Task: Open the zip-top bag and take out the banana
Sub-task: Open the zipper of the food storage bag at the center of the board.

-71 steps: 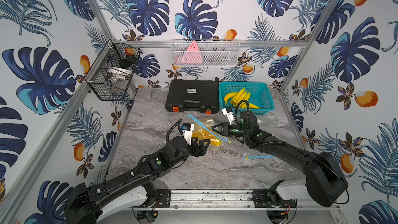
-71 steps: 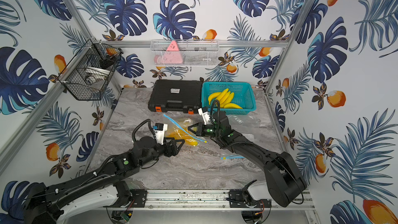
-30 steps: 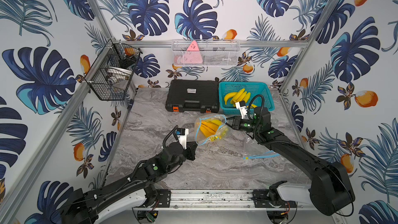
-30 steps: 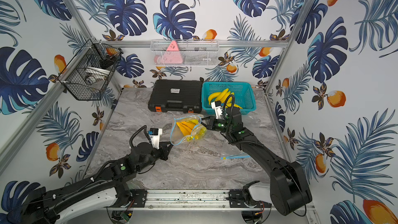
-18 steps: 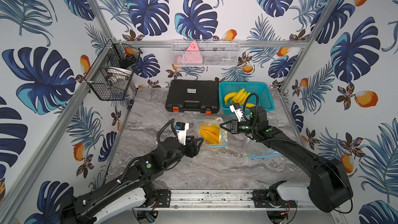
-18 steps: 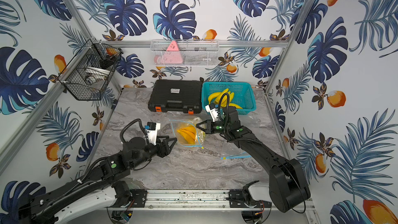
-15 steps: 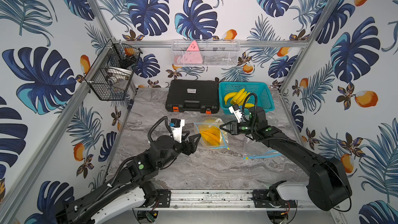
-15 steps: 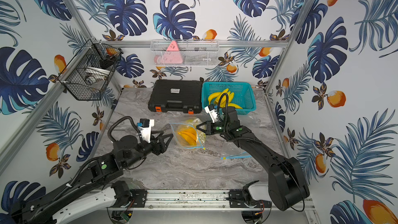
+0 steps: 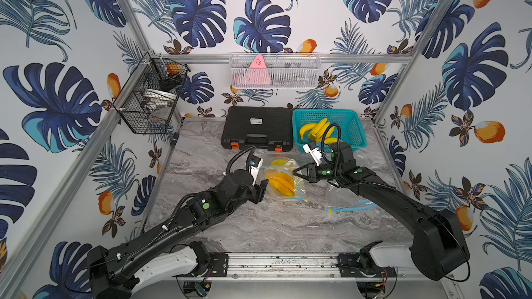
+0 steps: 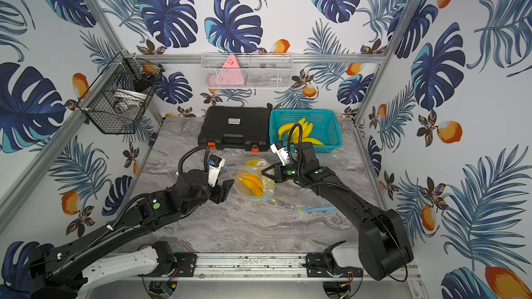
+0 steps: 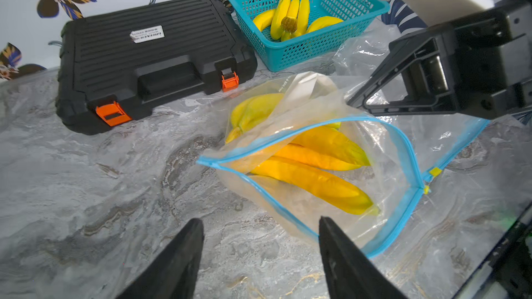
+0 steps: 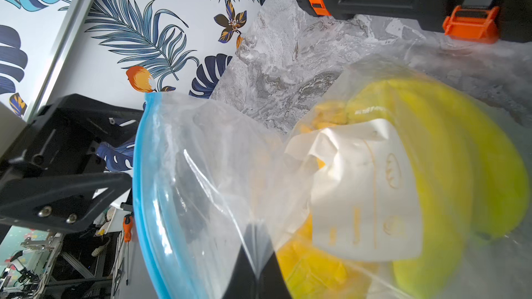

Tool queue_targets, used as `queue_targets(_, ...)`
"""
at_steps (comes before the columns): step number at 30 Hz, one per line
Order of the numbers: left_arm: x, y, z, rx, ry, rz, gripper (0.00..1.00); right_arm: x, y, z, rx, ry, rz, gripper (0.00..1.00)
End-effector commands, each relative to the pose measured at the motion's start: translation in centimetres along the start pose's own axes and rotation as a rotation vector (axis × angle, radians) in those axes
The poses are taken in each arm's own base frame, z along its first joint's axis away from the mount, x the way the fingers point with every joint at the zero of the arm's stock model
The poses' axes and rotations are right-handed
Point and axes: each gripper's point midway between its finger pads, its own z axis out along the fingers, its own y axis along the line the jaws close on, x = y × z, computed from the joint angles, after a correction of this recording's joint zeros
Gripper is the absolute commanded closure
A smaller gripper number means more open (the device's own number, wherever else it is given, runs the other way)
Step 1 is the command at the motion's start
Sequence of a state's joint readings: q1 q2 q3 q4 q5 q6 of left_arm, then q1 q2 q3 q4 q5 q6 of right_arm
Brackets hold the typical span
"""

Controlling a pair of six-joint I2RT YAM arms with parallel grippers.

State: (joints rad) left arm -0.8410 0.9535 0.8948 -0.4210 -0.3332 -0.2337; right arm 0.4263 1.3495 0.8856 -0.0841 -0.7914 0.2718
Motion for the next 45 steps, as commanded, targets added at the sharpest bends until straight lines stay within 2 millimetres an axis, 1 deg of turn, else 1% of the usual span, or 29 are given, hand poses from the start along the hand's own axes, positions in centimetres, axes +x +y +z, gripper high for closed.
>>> queue_targets(1,-1.3,0.5,-0.2,-0.036,-0.018,0.097,0.32,0.2,0.4,-0.1,-0.013,0.01,-0.03,1.0)
queue_targets(4,-1.8,-0.4,0.8,-0.012,-0.001,0.176,0.32,0.4,0.4,-0.1,-0.015,0.017,-0.033,1.0)
queue_targets(8,-1.4,-1.6,2.5,0.016,0.045,0.267,0.34,0.4,0.6,-0.2,-0.018,0.02,-0.036,1.0)
queue_targets(10,-1.7,-1.5,3.1,0.002,0.041,0.284,0.35,0.5,0.6,-0.3,-0.018,0.024,-0.039,1.0)
queue_targets(12,-1.9,-1.5,3.5,-0.004,0.045,0.302,0.38,0.5,0.7,-0.3,-0.019,0.025,-0.04,1.0)
queue_targets(16,-1.5,-1.5,4.9,-0.006,0.085,0.347,0.42,0.9,0.8,-0.3,-0.03,0.038,-0.044,1.0)
queue_targets(20,-1.4,-1.6,5.5,0.033,0.091,0.36,0.55,1.5,0.6,-0.4,-0.013,0.061,-0.051,1.0)
queue_targets(23,-1.3,-1.3,5.4,0.039,0.102,0.381,0.62,1.8,0.5,-0.6,-0.003,0.075,-0.063,1.0)
queue_targets(25,-1.3,-1.2,5.4,0.055,0.102,0.389,0.69,1.8,0.5,-0.6,0.0,0.079,-0.064,1.0)
queue_targets(27,-1.1,-1.3,5.4,0.065,0.108,0.406,0.72,1.8,0.5,-0.5,-0.006,0.084,-0.063,1.0)
queue_targets(28,-1.1,-1.2,5.4,0.062,0.114,0.415,0.72,1.8,0.5,-0.5,-0.007,0.09,-0.064,1.0)
queue_targets(30,-1.5,-1.3,5.2,0.065,0.106,0.434,0.65,1.9,0.3,-0.4,-0.001,0.098,-0.058,1.0)
queue_targets(32,-2.4,-1.3,4.6,0.07,0.075,0.457,0.61,1.9,0.3,-0.4,0.001,0.106,-0.061,1.0)
queue_targets(34,-3.2,-1.6,4.0,0.087,0.05,0.502,0.59,1.9,0.2,-0.5,0.007,0.103,-0.062,1.0)
queue_targets(36,-3.4,-2.1,3.4,0.122,0.032,0.553,0.58,1.8,0.2,-0.4,0.008,0.103,-0.061,1.0)
queue_targets(39,-2.6,-2.5,3.7,0.153,0.053,0.629,0.57,1.6,0.4,-0.3,-0.007,0.105,-0.061,1.0)
queue_targets(42,-1.7,-3.5,4.0,0.222,0.076,0.662,0.57,1.5,0.4,-0.2,-0.012,0.105,-0.061,1.0)
queue_targets(45,-1.1,-4.0,4.2,0.257,0.102,0.696,0.57,1.6,0.4,-0.3,-0.012,0.109,-0.067,1.0)
